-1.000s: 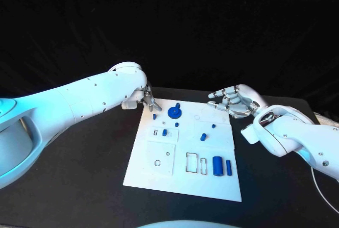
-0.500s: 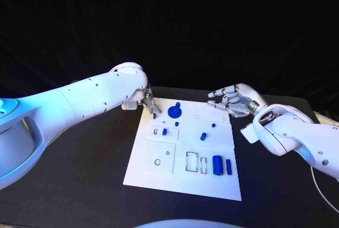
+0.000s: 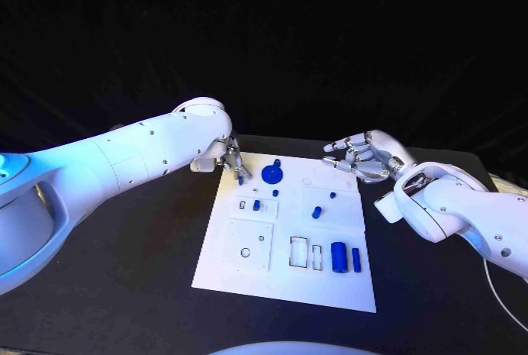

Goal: Assemble the parts on the task board

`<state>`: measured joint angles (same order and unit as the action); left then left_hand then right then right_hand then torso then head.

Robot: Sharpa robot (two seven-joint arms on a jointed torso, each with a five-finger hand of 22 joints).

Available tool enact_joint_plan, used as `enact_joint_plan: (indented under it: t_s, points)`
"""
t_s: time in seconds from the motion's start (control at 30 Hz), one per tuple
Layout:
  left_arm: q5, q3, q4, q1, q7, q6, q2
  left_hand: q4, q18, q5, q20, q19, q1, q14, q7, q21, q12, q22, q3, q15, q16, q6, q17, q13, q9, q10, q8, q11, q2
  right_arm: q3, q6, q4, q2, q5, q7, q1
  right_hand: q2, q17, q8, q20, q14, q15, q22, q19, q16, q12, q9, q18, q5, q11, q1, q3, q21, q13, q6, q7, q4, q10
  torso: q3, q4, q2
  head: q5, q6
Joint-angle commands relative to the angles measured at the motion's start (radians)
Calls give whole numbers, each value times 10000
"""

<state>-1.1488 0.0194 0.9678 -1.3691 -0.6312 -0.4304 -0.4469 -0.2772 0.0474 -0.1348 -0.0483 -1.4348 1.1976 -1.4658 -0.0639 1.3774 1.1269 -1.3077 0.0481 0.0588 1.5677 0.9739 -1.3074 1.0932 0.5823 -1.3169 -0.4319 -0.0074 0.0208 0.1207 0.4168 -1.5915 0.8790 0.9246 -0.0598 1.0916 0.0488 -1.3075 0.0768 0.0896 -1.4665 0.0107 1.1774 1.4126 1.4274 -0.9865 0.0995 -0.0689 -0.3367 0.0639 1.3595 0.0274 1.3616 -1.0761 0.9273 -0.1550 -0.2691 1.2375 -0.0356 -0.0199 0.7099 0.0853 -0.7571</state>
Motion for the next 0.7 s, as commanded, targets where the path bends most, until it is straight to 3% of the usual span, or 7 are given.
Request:
enact_joint_plan:
  t_s: [0.03, 0.7]
  points:
    - [26, 0, 19, 0, -12, -220, -19, 75, 132, -35, 33, -61, 152, -1050, 22, 46, 48, -281, 19, 87, 30, 84, -2634, -12, -8, -60, -49, -22, -32, 2, -133, 10, -11, 52, -64, -7, -114, -738, 25, -38, -608, 57, -7, -6, -49, -52, 12, -90, 3, -9, -4, 5, -59, -11, 71, 27, 42, 1, 1, 1, 2, 11, -5]
    - [155, -1, -16, 0, 92, -285, -28, 242, 130, -46, 86, -66, 688, -1050, 102, 34, 23, -305, 383, 142, 30, 123, -2634, -41, 57, -63, -163, -93, -184, 1, -148, 28, -42, 56, -24, -7, -120, -725, 30, -38, -606, 58, -19, -10, -60, -44, 14, -92, 1, -10, 1, 6, -66, -3, 80, 29, 45, -4, -2, -4, -4, 10, -54]
